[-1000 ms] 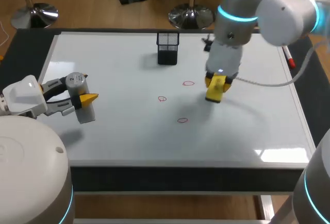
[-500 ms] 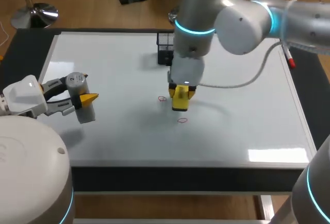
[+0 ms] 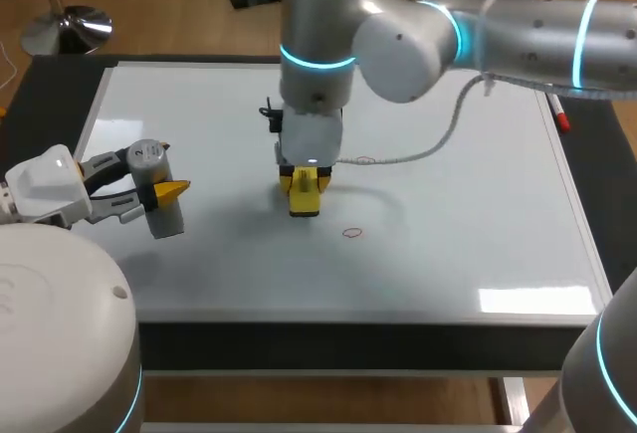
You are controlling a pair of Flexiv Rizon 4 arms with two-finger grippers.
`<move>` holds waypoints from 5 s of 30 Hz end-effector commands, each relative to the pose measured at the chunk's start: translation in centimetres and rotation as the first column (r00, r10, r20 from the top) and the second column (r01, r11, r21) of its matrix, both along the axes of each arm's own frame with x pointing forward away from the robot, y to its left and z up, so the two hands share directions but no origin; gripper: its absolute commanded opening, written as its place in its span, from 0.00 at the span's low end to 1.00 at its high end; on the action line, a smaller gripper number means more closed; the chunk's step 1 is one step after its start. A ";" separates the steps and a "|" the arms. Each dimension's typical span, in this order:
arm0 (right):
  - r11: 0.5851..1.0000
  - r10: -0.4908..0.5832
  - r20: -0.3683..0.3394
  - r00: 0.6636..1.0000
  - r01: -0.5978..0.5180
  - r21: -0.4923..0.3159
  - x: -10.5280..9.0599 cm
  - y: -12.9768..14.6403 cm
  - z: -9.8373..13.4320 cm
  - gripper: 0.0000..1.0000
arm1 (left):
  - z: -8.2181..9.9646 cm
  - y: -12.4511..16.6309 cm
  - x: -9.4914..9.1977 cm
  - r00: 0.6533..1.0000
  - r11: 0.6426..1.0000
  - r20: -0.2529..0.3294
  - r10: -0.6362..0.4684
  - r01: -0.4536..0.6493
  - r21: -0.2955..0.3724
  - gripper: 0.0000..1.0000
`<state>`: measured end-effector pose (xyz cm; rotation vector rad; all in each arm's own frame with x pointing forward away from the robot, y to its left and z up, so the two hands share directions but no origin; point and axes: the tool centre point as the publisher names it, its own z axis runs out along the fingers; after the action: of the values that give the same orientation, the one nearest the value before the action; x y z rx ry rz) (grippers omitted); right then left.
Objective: Pick up the inspection probe, press it on each red-marked spot on the whiteboard one by one, put down the probe, pick up the eraser, and wipe off all the red marks.
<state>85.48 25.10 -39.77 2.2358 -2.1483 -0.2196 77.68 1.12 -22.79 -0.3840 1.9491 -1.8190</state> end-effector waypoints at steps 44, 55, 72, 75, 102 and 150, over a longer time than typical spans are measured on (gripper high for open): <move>0.990 -0.107 -0.019 0.994 0.105 -0.099 3.3 -5.1 -2.9 0.00 | 0.1 -0.1 0.0 1.000 1.000 0.002 0.002 -0.002 -0.001 0.00; 0.986 -0.141 0.015 0.990 0.142 -0.085 3.6 -6.7 -0.8 0.00 | 0.1 -0.1 0.0 1.000 1.000 0.002 0.002 -0.002 -0.001 0.00; 0.966 -0.251 0.038 0.967 0.253 -0.060 5.4 -13.2 2.1 0.00 | 0.1 -0.1 0.0 1.000 1.000 0.002 0.002 -0.002 -0.001 0.00; 0.963 -0.267 0.013 0.963 0.268 -0.040 6.0 -15.6 2.4 0.00 | 0.1 -0.1 0.0 1.000 1.000 0.002 0.002 -0.002 -0.001 0.00; 0.751 -0.661 -0.038 0.750 0.660 -0.021 6.0 -34.7 1.7 0.00 | 0.1 -0.1 0.0 1.000 1.000 0.002 0.002 -0.002 -0.001 0.00; 0.699 -0.714 -0.052 0.698 0.715 -0.006 5.1 -37.2 1.0 0.00 | 3.3 -6.8 6.6 0.969 0.972 0.080 -0.234 0.235 -0.006 0.00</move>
<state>90.53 -12.03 -38.85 1.2325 -2.8755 -0.3027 80.51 -3.67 -18.77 -0.1627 1.9656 -1.8978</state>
